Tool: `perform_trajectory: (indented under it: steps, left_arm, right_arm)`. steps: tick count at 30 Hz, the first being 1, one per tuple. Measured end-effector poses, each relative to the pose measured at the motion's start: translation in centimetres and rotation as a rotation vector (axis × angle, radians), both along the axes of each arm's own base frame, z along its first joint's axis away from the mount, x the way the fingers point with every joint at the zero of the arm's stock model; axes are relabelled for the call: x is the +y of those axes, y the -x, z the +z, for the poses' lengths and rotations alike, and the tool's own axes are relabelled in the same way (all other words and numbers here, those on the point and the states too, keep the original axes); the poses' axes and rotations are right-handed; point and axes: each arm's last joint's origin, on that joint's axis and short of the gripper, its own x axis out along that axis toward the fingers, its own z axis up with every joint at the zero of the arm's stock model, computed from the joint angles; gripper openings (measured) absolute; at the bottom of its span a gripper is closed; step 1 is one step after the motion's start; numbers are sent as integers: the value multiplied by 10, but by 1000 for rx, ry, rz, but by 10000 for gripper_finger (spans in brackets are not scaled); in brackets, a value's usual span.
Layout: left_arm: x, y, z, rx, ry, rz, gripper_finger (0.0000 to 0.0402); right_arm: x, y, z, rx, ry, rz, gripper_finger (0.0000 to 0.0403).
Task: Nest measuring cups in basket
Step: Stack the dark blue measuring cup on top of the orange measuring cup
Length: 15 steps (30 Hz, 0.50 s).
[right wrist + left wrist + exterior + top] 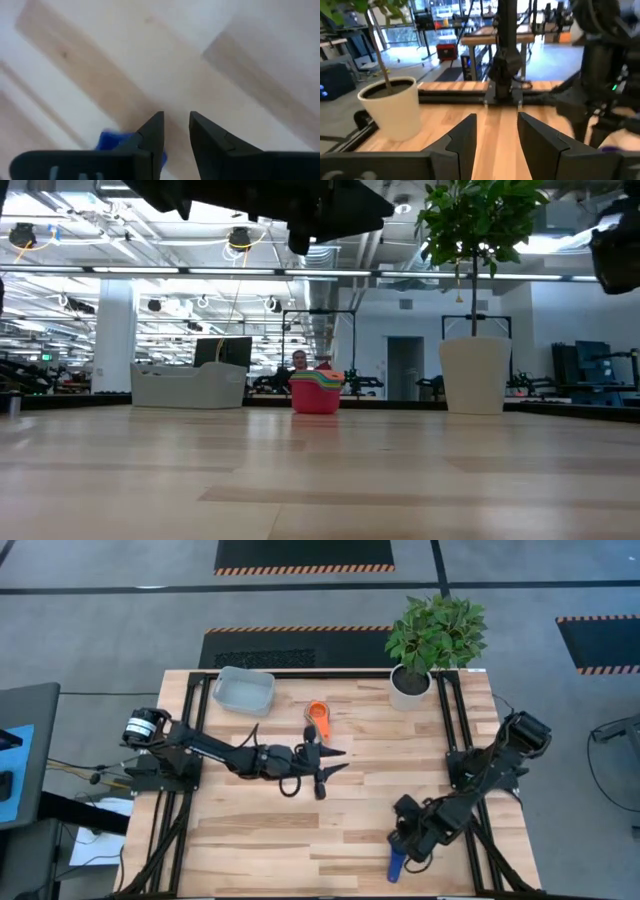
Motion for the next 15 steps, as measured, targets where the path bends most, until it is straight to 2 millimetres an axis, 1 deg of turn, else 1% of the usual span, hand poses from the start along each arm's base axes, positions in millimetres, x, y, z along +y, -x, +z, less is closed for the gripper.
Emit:
perform_trajectory:
  steps: [4,8,15]
  left_arm:
    - [-8,2,-4,42,-30,19,132]
    - [-15,4,-6,63,-45,2,132]
    - [-18,5,-9,90,-21,-4,132]
  right_arm:
    - [2,1,0,54,-52,58,111]
    - [7,5,0,63,-69,80,112]
    - [14,12,0,74,-84,103,114]
